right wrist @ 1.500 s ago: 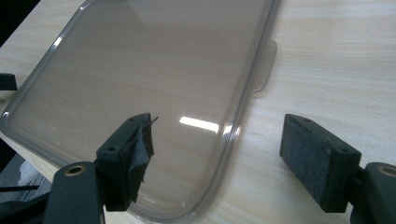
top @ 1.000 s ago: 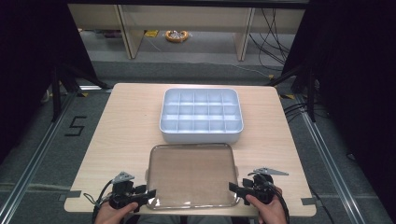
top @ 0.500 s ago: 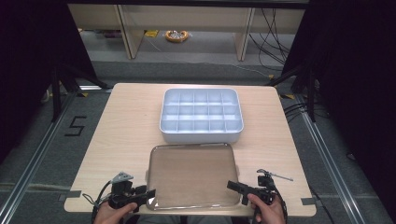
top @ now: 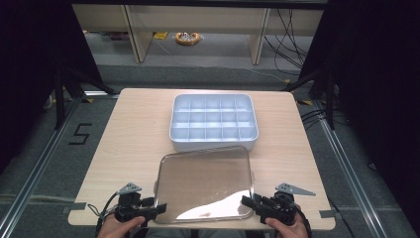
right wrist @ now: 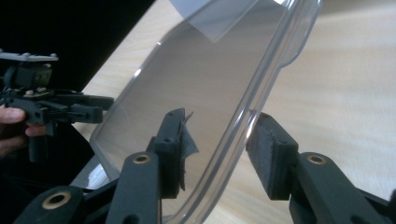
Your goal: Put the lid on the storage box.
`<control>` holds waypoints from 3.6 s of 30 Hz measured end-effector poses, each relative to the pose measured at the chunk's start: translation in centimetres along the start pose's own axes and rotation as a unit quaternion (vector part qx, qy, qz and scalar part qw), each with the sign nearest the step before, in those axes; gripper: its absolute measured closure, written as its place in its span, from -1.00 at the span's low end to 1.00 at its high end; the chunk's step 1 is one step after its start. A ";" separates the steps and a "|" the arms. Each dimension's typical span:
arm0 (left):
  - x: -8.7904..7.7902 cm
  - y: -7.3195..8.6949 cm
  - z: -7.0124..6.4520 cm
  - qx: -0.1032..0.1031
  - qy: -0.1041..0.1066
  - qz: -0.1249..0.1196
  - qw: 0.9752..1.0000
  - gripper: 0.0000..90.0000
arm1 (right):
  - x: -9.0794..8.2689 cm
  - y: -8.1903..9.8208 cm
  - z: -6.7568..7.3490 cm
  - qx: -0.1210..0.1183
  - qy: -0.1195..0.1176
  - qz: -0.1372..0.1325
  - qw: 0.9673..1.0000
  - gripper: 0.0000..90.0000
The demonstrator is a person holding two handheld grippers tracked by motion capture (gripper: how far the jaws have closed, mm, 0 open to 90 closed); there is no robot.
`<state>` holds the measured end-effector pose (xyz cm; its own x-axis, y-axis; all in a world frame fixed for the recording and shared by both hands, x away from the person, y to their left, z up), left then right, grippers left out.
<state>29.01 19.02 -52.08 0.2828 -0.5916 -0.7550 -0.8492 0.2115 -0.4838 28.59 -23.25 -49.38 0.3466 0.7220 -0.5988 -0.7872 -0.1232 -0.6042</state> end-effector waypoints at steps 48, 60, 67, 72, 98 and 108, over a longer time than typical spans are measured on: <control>0.1 -1.2 2.3 -0.082 0.068 -0.012 0.994 -0.14 | 0.2 -0.6 -0.8 -0.089 -0.017 0.024 0.996 0.53; -0.3 -1.4 1.4 -0.068 0.048 -0.014 0.996 -0.04 | 0.7 -0.1 -1.2 -0.033 0.004 0.044 0.998 0.49; -0.6 -1.8 0.7 -0.034 0.005 -0.006 0.999 -0.08 | 1.4 -0.1 -0.3 -0.036 0.054 0.059 0.996 0.50; -0.4 -2.0 1.7 -0.040 -0.003 0.029 0.999 -0.23 | 2.0 0.0 -0.5 -0.028 0.046 0.064 0.996 0.50; -2.8 -9.2 0.4 0.000 -0.021 -0.020 1.000 0.12 | 0.2 -4.1 -0.1 -0.009 0.077 -0.001 0.997 0.54; -3.3 -16.1 -1.1 0.015 -0.037 -0.061 0.997 0.16 | -1.2 -11.4 -2.8 -0.023 0.102 -0.053 0.993 0.53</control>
<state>41.26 16.71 -41.29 0.4164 -0.5549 -0.7202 -0.7934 0.1651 -0.5859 38.60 -24.61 -43.27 0.5265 0.5802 -0.6214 -0.7182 -0.0877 -0.6903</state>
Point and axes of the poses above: each handheld gripper's, and its own axes: x roughly forward along the jaws, y roughly out of its underside, z roughly to its left, the point moved 1 cm from there along x, roughly forward along the jaws, and after that the axes turned 12 degrees about z, right-handed, at the moved point
